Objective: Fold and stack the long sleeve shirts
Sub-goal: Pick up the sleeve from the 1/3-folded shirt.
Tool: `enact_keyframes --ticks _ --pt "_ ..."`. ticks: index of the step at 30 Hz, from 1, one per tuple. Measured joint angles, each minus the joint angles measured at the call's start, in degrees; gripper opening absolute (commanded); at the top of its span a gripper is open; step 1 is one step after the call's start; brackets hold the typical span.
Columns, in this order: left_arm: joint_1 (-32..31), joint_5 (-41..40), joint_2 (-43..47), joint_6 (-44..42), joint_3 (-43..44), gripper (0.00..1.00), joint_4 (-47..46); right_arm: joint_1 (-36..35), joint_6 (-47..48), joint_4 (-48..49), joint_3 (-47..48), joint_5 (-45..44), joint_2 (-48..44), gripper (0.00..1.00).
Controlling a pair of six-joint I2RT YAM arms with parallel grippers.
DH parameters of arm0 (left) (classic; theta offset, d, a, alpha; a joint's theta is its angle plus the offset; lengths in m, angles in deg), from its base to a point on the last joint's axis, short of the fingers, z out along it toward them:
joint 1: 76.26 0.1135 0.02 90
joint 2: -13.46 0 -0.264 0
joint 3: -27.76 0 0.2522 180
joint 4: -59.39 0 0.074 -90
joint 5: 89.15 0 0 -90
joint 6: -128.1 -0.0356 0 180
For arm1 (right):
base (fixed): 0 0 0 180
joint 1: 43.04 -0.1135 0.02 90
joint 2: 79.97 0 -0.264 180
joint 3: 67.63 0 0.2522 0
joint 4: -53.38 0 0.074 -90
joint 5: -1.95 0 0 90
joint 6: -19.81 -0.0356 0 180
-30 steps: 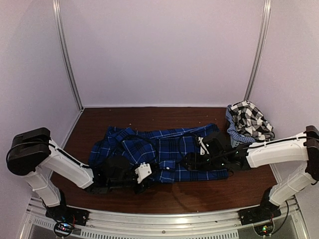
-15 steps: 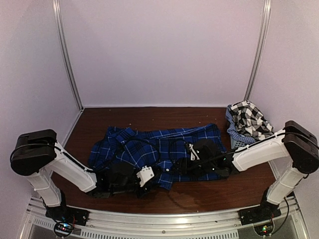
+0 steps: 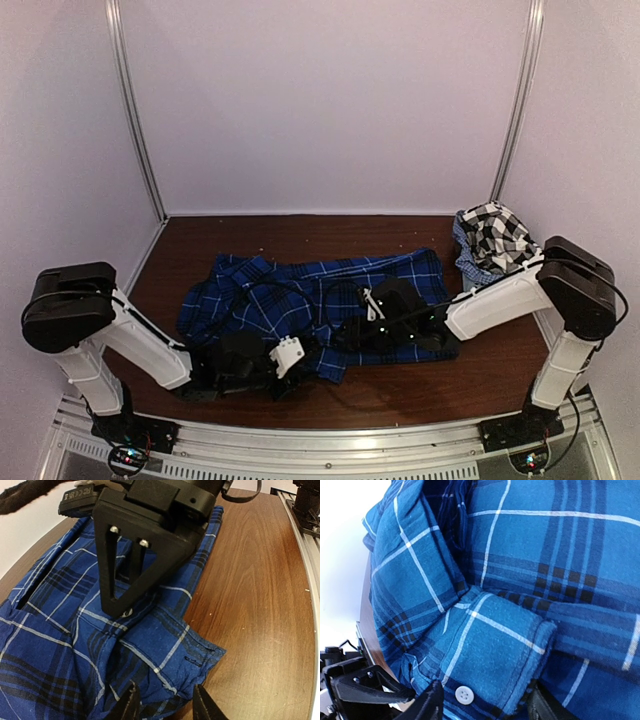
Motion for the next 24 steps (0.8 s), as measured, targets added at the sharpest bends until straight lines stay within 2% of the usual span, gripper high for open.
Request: enact_keyframes --ticks 5,10,12,17,18,20,24 --pt "-0.2 -2.0 0.2 0.6 -0.8 0.41 -0.3 0.0 0.5 0.7 0.3 0.5 1.7 0.34" --pt "-0.2 -6.6 3.5 1.2 -2.4 0.43 0.7 0.0 1.7 0.1 1.2 0.3 2.1 0.00" --pt "-0.2 -9.0 6.4 2.0 -3.0 0.46 2.1 0.0 2.7 -1.6 2.2 -0.4 1.9 0.00" --pt "-0.2 -15.9 16.8 4.9 -3.7 0.84 7.1 0.0 6.7 -8.7 4.4 -3.9 -2.0 0.00" --pt "-0.2 -17.8 19.5 6.0 -3.8 0.89 8.5 0.0 7.4 -10.5 4.8 -4.9 -3.3 0.00" --pt "-0.1 -21.4 24.7 7.8 -3.7 0.94 11.4 0.2 9.1 -14.3 5.7 -7.3 -6.2 0.00" --pt "1.9 -26.1 34.1 11.8 -0.7 0.96 21.2 1.1 12.1 -21.0 6.5 -11.3 -11.6 0.00"
